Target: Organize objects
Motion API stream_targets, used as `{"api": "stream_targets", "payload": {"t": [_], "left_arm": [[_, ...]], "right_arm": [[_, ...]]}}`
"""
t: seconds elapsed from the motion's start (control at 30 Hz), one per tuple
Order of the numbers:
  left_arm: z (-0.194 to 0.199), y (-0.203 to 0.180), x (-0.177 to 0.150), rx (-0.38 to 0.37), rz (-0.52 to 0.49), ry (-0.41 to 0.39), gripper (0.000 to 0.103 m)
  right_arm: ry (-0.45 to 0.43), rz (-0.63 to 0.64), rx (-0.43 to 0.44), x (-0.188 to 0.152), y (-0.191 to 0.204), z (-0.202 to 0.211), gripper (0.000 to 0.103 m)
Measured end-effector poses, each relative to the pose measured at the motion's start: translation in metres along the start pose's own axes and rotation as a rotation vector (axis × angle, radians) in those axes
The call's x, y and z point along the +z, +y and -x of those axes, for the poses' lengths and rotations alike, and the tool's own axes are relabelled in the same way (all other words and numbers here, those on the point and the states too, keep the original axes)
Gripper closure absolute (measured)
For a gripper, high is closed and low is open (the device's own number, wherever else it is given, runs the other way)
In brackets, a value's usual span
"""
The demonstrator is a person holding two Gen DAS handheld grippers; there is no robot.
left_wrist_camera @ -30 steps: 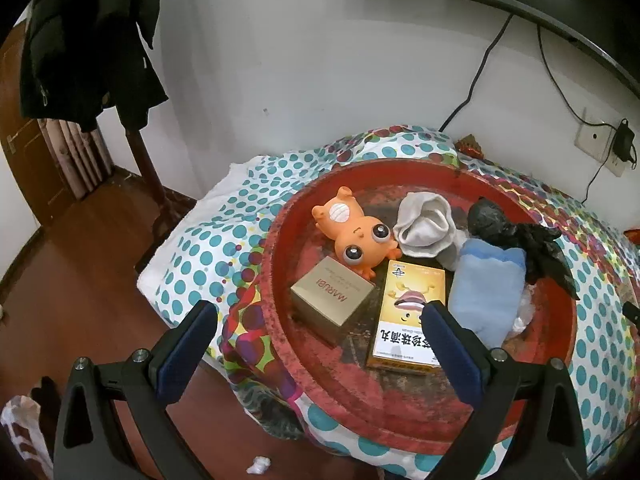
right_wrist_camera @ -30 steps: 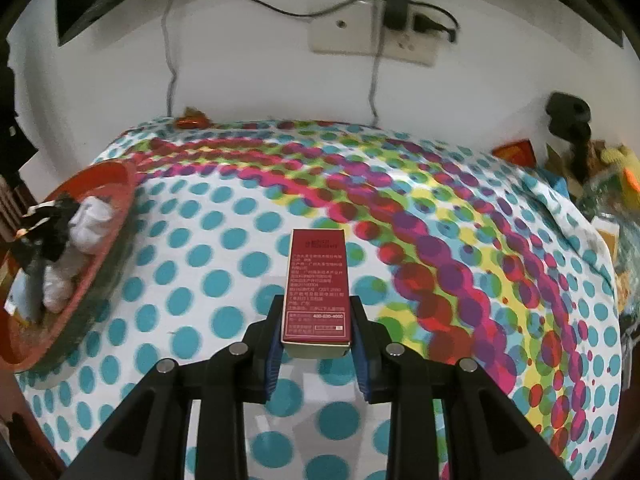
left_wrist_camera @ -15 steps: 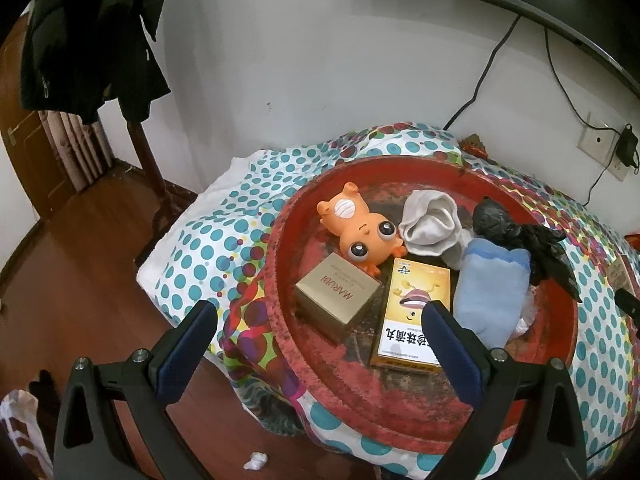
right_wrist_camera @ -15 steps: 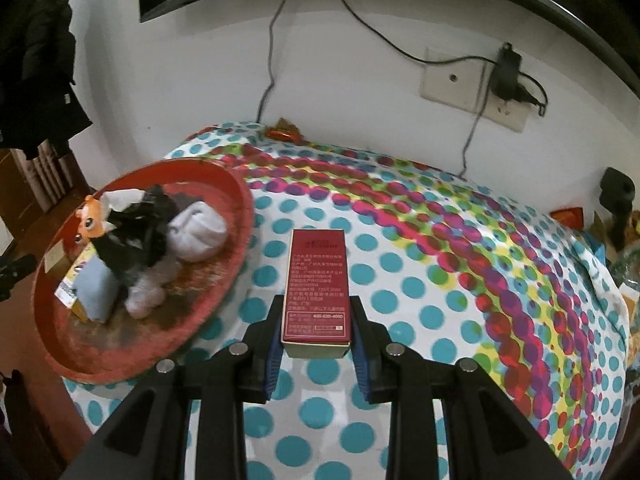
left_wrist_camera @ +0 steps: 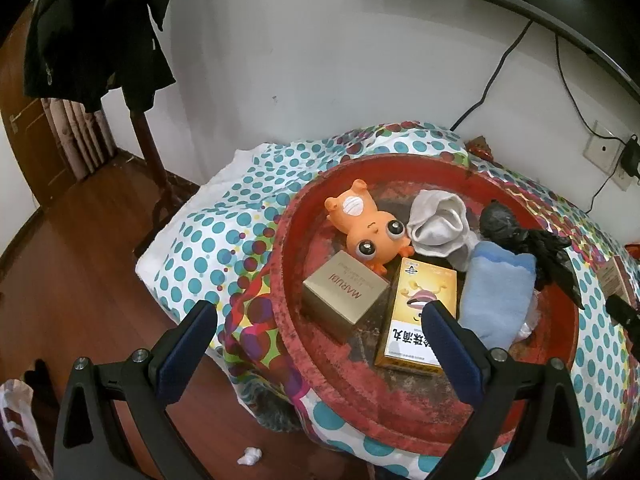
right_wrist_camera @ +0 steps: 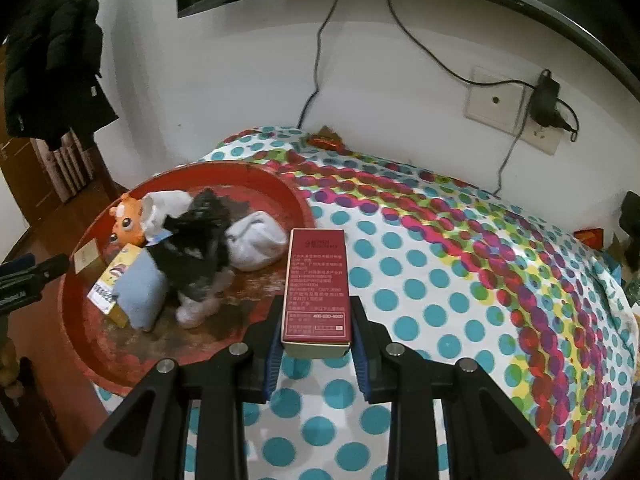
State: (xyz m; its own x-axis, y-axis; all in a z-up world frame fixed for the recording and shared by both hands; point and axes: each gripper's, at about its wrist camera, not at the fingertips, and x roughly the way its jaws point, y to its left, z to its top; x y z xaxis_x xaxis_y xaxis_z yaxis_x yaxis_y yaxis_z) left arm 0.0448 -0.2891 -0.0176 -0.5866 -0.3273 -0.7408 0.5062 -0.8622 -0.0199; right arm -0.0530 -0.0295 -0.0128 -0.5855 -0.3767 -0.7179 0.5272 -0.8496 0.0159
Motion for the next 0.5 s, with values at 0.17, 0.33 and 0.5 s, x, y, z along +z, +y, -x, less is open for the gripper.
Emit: {"api": "stream_targets", "payload": {"t": [0.17,0.33,0.5], "left_arm": [[0.0,0.002,0.0,0.013,0.002,0.0,0.001],[0.0,0.001,0.0,0.022,-0.006,-0.003,0.001],[0.0,0.001,0.0,0.024,-0.008,-0.002,0.001]], "right_arm": [[0.015,0.034,0.038,0.0,0.024,-0.005,0.073],[0.034,0.069,0.068,0.001,0.049,-0.015,0.073],[0.042,0.085,0.082,0.007,0.067,-0.028,0.073]]}}
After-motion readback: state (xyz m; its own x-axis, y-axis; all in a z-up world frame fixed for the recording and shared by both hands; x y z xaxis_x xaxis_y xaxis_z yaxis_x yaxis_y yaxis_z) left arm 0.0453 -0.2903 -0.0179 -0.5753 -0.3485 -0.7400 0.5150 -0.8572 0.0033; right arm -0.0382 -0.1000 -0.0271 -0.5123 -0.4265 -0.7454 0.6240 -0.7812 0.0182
